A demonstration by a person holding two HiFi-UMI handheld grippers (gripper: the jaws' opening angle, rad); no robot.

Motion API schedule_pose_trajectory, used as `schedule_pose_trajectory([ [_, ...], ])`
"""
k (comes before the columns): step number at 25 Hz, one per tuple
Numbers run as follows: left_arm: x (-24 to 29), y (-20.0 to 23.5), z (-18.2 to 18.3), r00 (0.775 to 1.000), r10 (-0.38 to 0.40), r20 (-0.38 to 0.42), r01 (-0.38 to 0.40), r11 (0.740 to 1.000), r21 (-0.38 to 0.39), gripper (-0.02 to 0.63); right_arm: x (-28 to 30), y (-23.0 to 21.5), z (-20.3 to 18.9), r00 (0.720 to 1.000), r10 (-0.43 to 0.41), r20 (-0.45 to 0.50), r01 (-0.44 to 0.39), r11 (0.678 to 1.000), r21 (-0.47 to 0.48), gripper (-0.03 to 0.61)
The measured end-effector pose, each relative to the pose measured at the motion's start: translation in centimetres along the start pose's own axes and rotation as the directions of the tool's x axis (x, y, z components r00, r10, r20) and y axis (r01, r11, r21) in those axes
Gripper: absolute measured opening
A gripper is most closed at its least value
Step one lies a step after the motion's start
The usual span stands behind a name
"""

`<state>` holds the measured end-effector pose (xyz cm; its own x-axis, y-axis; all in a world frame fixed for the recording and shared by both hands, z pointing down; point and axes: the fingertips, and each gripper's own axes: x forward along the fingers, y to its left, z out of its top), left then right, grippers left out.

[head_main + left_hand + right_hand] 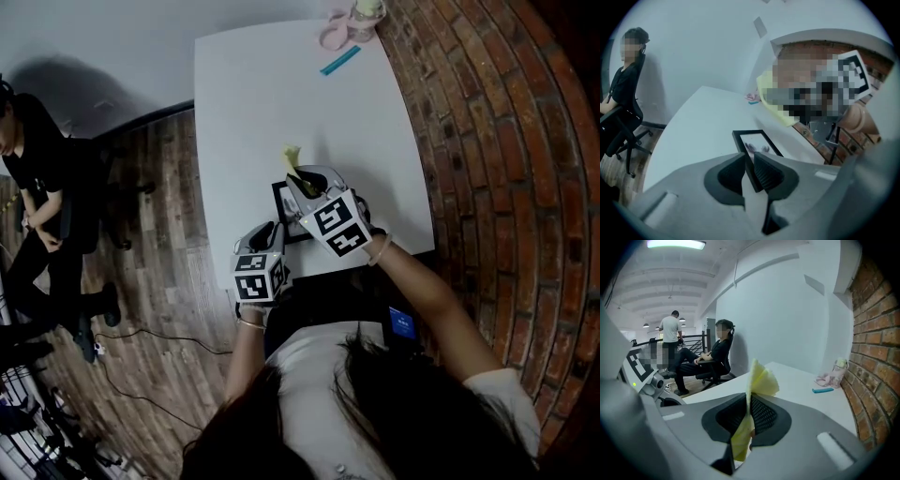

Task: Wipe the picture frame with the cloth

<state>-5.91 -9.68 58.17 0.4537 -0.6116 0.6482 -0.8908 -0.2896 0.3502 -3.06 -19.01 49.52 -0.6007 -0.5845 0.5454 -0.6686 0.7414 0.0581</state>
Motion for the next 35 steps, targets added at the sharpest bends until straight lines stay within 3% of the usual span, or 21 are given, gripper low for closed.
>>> schedule_pose_trajectory([
  [9,1.1,0.3,-1.3,0.999,-0.006,-0.053,0.004,1.000,-0.031,0.075,3.2,0.8,-1.8,0.992,0.074,-0.098,-0.076,0.997,-0.017,0.031],
  [20,2.0,0.4,-2.8,0.992,-0.022,-0.125,0.015,0.998,-0.058,0.075,6.7,3.4,-4.6,0.957,0.190,-0.218,-0.198,0.980,-0.017,0.031],
  [35,2.1,0.4,-2.7,0.991,-0.040,-0.128,0.027,0.995,-0.100,0.075,8.3,3.8,-6.9,0.929,0.197,-0.312,-0.210,0.978,-0.010,0.032],
])
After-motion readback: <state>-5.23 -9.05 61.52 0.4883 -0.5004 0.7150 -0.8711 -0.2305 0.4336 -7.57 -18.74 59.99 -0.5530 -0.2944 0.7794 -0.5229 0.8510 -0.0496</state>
